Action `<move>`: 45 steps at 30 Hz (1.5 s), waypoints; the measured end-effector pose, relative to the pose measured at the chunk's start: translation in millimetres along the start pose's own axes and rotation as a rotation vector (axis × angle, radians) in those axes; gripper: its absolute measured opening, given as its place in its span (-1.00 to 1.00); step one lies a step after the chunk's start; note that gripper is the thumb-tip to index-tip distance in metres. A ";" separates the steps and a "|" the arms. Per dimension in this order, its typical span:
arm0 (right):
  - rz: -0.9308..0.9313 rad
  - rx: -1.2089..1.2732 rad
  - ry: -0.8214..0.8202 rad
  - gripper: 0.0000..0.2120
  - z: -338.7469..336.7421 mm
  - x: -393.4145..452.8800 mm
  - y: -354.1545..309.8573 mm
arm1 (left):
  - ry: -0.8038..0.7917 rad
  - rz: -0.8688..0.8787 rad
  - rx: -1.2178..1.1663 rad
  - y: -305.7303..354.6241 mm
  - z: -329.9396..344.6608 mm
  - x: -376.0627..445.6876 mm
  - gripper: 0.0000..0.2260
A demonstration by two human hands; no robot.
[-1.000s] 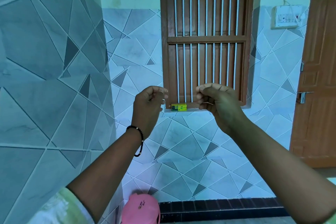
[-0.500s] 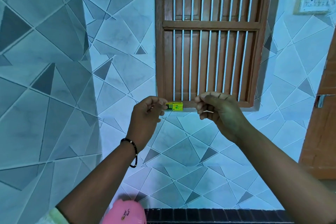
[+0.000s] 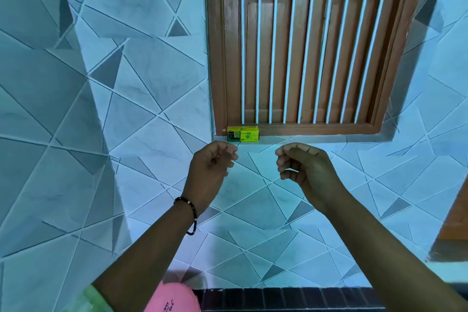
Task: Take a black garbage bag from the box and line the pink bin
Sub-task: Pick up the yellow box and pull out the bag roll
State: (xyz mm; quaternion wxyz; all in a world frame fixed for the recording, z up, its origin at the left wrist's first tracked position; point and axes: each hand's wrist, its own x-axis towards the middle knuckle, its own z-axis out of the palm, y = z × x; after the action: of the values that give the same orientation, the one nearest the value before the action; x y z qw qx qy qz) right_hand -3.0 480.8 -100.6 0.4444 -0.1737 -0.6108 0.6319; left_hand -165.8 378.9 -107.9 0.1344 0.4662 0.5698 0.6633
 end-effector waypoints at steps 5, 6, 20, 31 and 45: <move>0.060 0.038 0.079 -0.75 0.4 68.6 36.7 | -0.049 -0.031 -0.001 -41.0 -2.0 64.6 -0.82; 0.064 0.054 0.093 -0.74 0.1 81.7 43.3 | -0.055 -0.035 0.004 -49.0 -2.7 77.7 -0.82; 0.159 0.116 0.178 -0.73 -34.6 219.7 132.2 | 0.035 -0.143 0.051 -168.2 19.0 205.5 -0.85; 0.282 -0.219 0.210 -0.76 -51.8 337.9 186.0 | 0.114 -0.219 0.353 -234.8 71.6 303.5 -0.68; 0.136 -0.224 0.204 -0.44 -53.6 300.5 203.8 | 0.236 -0.127 0.241 -244.2 64.4 260.4 -0.54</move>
State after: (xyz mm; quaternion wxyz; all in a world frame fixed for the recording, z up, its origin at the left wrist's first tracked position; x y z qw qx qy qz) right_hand -197.1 775.2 -202.6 0.4382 -0.3265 -0.6160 0.5674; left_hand -340.1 681.1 -207.3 0.0515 0.3609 0.6853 0.6304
